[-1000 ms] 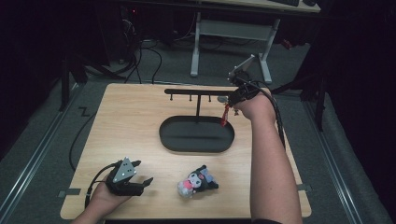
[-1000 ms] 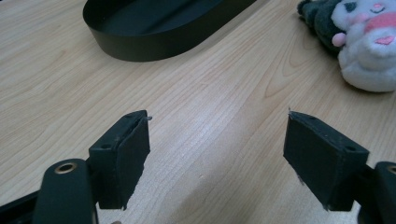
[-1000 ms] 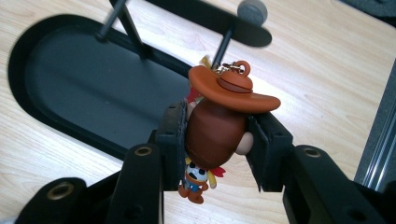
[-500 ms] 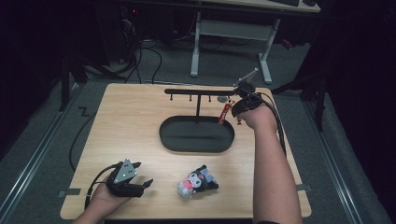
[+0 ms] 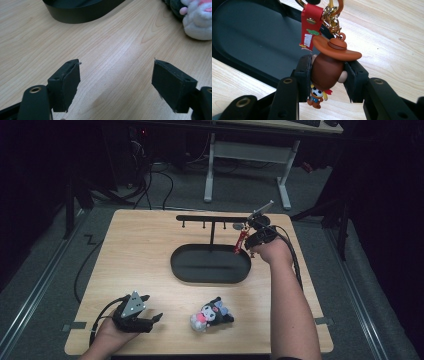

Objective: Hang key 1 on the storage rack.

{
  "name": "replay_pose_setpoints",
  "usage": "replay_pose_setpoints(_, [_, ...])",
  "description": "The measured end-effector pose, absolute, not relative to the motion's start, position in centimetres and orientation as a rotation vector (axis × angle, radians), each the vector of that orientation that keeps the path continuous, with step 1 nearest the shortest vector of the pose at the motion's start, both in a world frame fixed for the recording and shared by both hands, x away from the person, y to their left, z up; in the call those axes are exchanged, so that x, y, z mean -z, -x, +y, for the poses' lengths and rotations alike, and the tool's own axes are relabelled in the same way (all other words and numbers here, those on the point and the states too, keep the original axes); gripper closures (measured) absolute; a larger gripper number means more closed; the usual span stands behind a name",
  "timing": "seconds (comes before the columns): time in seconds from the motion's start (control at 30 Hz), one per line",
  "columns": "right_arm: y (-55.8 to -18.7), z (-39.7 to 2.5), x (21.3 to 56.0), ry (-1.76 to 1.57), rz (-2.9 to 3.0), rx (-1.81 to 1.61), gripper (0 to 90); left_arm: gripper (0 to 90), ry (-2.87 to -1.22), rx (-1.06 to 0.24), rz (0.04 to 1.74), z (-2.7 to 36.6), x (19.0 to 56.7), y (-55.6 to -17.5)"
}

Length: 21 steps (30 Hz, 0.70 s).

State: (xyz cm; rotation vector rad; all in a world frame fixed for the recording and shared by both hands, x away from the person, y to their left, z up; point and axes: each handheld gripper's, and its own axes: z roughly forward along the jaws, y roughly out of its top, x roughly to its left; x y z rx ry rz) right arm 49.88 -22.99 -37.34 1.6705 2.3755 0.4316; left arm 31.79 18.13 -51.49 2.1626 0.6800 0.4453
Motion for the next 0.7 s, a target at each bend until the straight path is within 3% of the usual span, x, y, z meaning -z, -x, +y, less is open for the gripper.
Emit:
replay_pose_setpoints(0.23, [-50.0, -23.3, 38.4, -1.684, 2.36, -0.504, 59.7, 23.2, -2.166, -0.452, 0.7, 18.6, 51.7, -31.4])
replay_pose_setpoints(0.3, [-50.1, -23.4, 38.6, -1.701, 2.348, -0.526, 51.1, 23.2, -2.17, -0.45, 0.707, 18.8, 51.7, -31.4])
replay_pose_setpoints(0.43, [-50.3, -23.7, 39.1, -1.738, 2.323, -0.565, 42.7, 23.2, -2.163, -0.455, 0.719, 19.2, 51.7, -31.3])
replay_pose_setpoints(0.7, [-47.7, -25.6, 41.1, -1.711, 2.332, -0.61, 41.4, 24.8, -2.098, -0.399, 0.774, 20.1, 51.4, -31.3])
